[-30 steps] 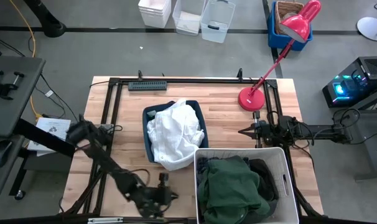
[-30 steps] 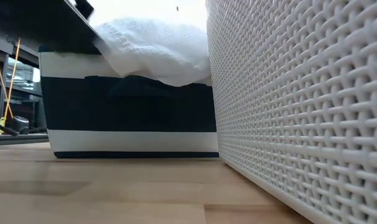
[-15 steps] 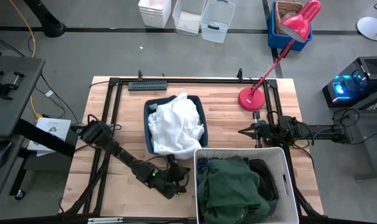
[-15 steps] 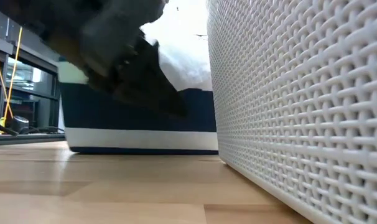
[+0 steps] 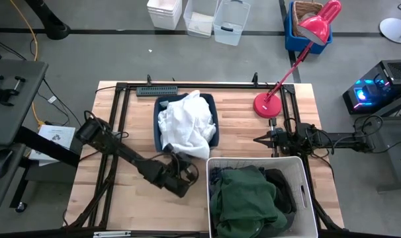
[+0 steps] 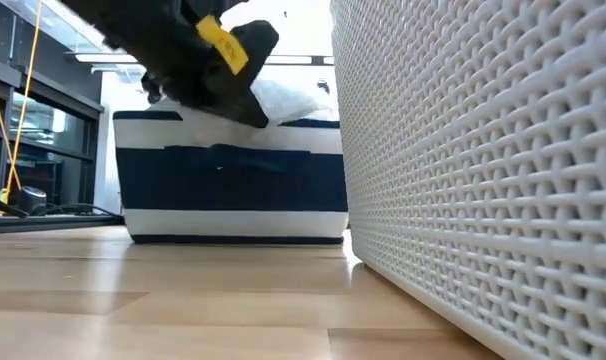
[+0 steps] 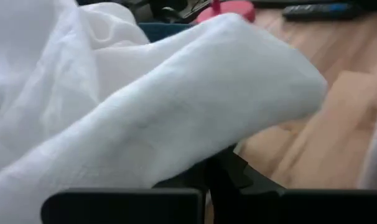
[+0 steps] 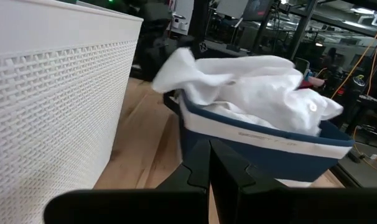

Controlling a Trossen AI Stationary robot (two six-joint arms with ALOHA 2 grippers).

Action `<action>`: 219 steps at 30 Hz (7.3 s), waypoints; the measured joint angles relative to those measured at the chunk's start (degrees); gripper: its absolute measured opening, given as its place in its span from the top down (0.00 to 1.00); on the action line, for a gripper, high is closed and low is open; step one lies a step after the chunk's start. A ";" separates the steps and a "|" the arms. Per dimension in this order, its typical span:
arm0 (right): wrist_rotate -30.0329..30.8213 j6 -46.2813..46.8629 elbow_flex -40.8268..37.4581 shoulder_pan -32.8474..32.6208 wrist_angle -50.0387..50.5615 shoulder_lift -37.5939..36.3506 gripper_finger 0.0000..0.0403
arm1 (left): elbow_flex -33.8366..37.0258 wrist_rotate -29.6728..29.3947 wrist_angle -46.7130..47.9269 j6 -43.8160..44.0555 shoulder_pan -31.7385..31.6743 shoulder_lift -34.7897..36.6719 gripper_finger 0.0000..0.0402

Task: Sort clothes
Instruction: Put the white polo into the blue laundry bin, then return to Home Position

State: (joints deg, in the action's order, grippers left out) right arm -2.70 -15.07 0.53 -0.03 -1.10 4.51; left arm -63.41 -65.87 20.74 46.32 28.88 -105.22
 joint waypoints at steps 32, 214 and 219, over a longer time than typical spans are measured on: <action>-0.02 -0.01 -0.01 0.01 0.00 0.00 1.00 | 18.93 46.58 -13.88 -14.06 -29.33 15.34 1.00; 1.25 -0.02 -0.02 0.15 0.15 -4.11 1.00 | 62.72 66.66 -21.14 -55.48 -29.75 104.48 1.00; 1.25 -0.02 -0.02 0.15 0.15 -4.11 1.00 | 62.72 66.67 -21.14 -55.47 -29.76 104.48 1.00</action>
State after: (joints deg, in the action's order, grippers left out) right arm -1.45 -15.09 0.51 0.12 -0.95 0.40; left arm -0.69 0.80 -0.40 -9.15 -0.89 -0.73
